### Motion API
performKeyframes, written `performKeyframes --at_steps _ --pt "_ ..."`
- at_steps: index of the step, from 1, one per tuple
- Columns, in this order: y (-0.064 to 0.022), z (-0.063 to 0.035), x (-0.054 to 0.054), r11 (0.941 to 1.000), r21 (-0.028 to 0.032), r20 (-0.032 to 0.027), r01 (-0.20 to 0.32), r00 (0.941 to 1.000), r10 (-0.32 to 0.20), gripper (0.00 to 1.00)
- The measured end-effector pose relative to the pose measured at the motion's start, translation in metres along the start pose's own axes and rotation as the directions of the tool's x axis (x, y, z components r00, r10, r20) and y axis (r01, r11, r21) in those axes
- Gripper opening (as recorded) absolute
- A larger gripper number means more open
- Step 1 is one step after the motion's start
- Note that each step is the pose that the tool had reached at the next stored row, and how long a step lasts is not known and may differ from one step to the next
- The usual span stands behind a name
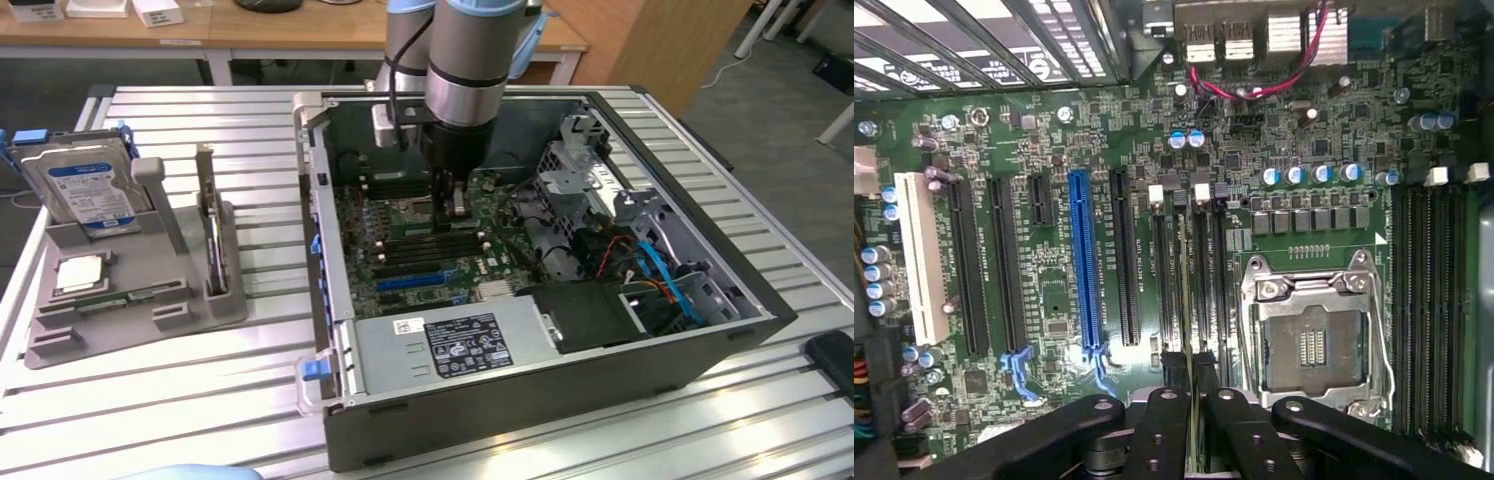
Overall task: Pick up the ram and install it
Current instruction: 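Insert the ram into the slot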
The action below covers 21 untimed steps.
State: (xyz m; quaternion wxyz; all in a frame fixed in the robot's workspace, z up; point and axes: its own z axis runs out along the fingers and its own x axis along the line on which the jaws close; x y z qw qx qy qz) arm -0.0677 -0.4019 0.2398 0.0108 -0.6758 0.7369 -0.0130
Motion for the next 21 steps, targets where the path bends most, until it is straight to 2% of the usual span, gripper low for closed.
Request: performKeyframes --at_steps 4,21 --pt "0.0002 0.0048 0.0000 1.0000 0.0025 0.0003 0.000 1.0000 0.000 0.13" --pt "0.0002 0.0081 0.0016 1.0000 0.0026 0.0004 0.000 1.0000 0.000 0.13"
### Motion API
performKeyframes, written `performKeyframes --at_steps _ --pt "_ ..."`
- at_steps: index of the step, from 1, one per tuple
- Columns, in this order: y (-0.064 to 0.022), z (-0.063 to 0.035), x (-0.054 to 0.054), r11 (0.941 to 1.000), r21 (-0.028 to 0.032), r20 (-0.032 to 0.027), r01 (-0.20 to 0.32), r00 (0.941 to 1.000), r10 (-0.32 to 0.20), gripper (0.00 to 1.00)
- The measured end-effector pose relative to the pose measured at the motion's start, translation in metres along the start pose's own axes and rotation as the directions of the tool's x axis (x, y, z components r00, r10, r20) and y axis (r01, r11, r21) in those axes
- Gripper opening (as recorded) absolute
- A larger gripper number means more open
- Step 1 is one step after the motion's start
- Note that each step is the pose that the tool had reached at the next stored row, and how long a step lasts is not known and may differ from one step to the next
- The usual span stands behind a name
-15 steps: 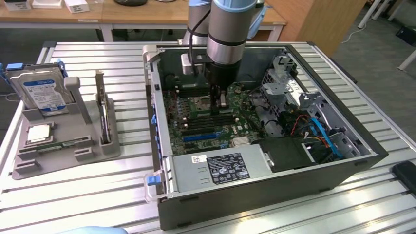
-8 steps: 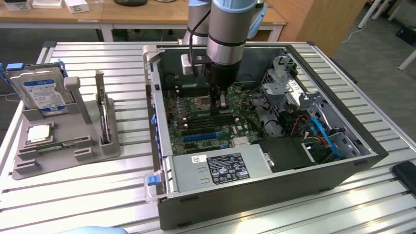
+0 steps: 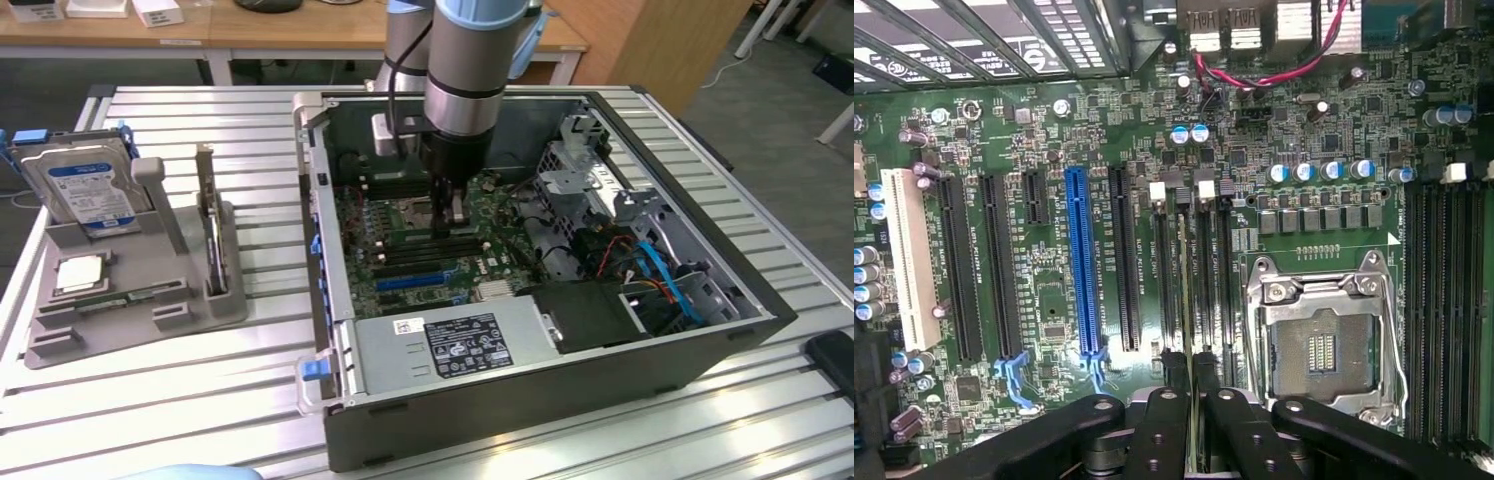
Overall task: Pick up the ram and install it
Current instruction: 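Insert the ram into the slot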
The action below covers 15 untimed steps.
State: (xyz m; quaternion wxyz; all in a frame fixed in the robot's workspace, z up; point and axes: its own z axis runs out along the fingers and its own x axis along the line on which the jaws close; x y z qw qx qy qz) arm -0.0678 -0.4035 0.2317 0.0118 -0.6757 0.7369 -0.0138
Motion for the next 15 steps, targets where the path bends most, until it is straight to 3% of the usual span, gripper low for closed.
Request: performKeyframes --at_steps 15 --pt "0.0000 0.0045 0.0016 1.0000 0.0000 0.0000 0.004 1.0000 -0.004 0.13"
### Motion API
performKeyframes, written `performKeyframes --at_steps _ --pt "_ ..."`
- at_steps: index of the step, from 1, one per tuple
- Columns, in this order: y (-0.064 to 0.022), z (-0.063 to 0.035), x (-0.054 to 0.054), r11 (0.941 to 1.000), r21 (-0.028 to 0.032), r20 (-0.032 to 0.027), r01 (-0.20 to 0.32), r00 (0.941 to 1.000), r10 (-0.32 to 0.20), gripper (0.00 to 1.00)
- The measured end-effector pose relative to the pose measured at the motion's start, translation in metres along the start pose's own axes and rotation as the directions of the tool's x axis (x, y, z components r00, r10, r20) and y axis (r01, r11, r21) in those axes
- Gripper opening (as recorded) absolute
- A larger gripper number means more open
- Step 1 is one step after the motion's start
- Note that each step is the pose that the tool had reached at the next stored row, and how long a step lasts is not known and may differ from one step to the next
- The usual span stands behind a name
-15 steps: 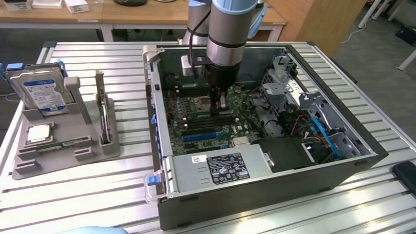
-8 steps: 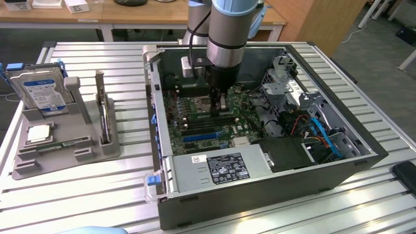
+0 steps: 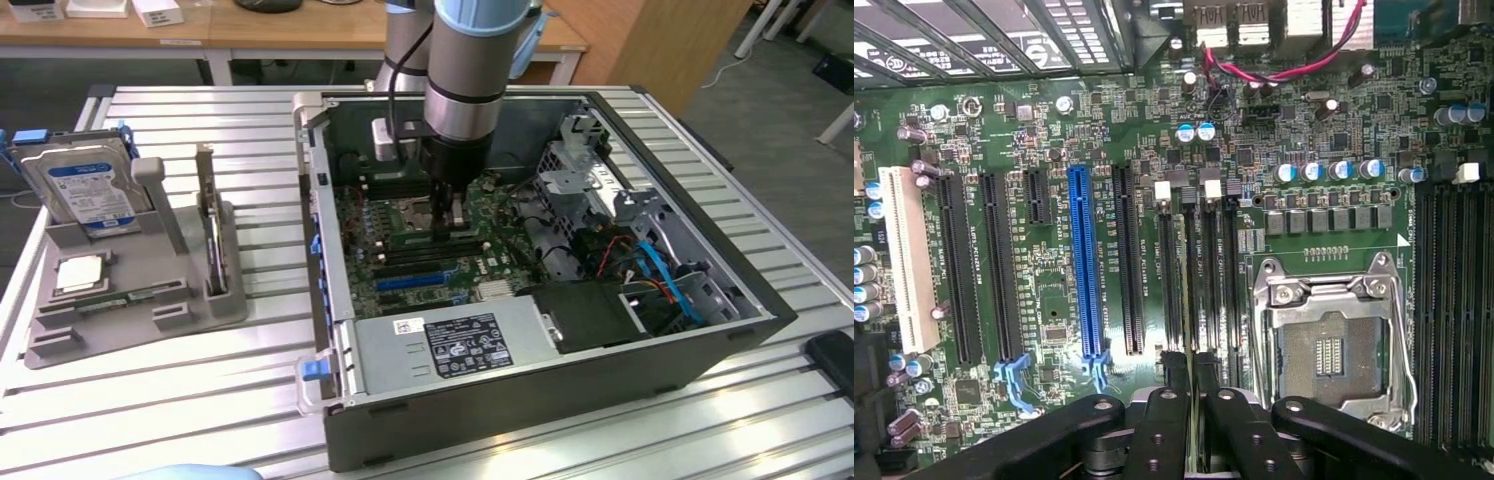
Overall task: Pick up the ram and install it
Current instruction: 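Insert the ram into the slot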
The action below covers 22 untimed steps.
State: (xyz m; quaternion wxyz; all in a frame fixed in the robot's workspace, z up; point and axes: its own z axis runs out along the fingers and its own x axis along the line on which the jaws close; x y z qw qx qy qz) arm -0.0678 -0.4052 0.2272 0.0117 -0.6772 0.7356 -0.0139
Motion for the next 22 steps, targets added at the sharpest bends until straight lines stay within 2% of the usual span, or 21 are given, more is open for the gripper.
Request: performKeyframes --at_steps 22 --pt "0.0000 0.0037 0.0044 1.0000 0.0002 -0.0025 0.000 1.0000 0.000 0.13"
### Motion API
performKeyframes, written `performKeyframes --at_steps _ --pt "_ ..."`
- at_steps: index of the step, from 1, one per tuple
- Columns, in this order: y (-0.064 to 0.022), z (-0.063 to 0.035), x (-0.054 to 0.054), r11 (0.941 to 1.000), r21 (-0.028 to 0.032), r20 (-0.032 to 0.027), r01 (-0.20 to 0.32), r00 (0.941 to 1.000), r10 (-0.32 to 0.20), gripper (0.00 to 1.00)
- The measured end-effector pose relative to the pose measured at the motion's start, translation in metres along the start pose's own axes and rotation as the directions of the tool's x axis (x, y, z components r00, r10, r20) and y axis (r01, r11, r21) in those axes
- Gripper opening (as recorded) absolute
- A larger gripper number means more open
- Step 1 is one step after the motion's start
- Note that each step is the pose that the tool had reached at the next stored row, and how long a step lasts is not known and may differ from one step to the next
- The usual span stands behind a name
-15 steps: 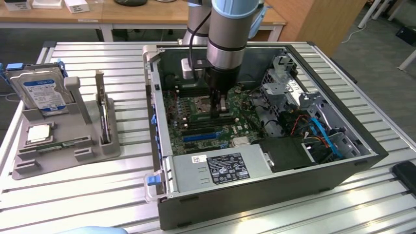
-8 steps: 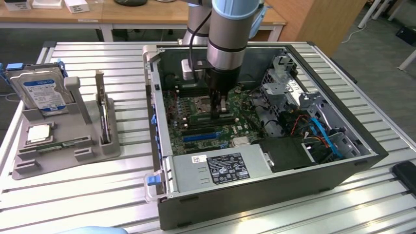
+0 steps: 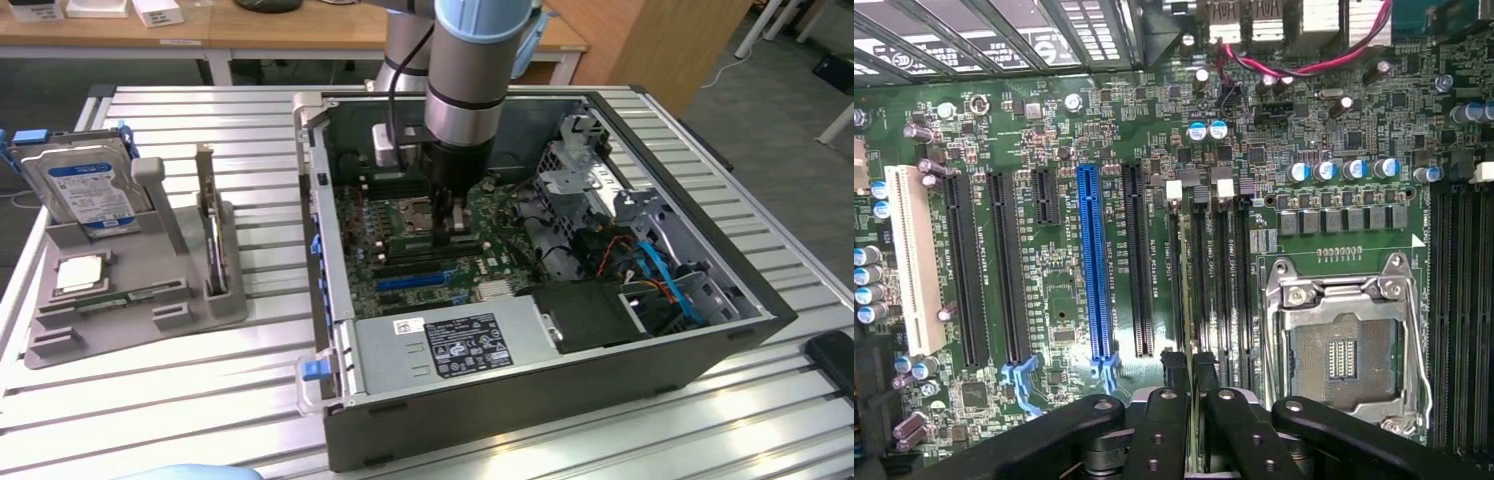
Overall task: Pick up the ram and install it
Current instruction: 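Insert the ram into the slot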
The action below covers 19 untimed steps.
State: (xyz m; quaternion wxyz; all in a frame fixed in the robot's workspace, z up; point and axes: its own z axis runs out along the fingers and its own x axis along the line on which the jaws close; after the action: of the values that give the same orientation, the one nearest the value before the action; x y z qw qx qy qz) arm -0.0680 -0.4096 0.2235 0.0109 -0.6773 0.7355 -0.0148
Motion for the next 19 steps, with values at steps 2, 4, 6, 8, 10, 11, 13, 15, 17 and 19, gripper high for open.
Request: performKeyframes --at_steps 2,4,6,8,10,11,13,15,17,19 --pt "0.0003 0.0004 0.0000 1.0000 -0.0001 -0.0001 0.000 1.0000 0.000 0.13" --pt "0.0003 0.0004 0.0000 1.0000 0.0000 -0.0001 0.000 1.0000 0.000 0.13" --pt "0.0003 0.0005 0.0000 1.0000 0.0000 0.0001 0.001 1.0000 -0.001 0.13" --pt "0.0003 0.0005 0.0000 1.0000 -0.0001 0.0002 0.001 1.0000 -0.001 0.13" --pt "0.0003 0.0004 0.0001 1.0000 -0.0010 -0.0001 0.001 1.0000 -0.001 0.13" --pt "0.0002 0.0004 0.0001 1.0000 -0.0015 -0.0002 0.001 1.0000 -0.001 0.13" --pt "0.0002 0.0004 0.0001 1.0000 -0.0024 -0.0002 0.001 1.0000 -0.001 0.13" --pt "0.0001 0.0005 0.0003 1.0000 -0.0026 -0.0001 0.002 1.0000 -0.002 0.13" --pt "0.0001 0.0004 0.0005 1.0000 -0.0027 -0.0002 0.004 1.0000 -0.004 0.13" --pt "0.0001 0.0005 0.0006 1.0000 -0.0027 -0.0001 0.006 1.0000 -0.006 0.13"
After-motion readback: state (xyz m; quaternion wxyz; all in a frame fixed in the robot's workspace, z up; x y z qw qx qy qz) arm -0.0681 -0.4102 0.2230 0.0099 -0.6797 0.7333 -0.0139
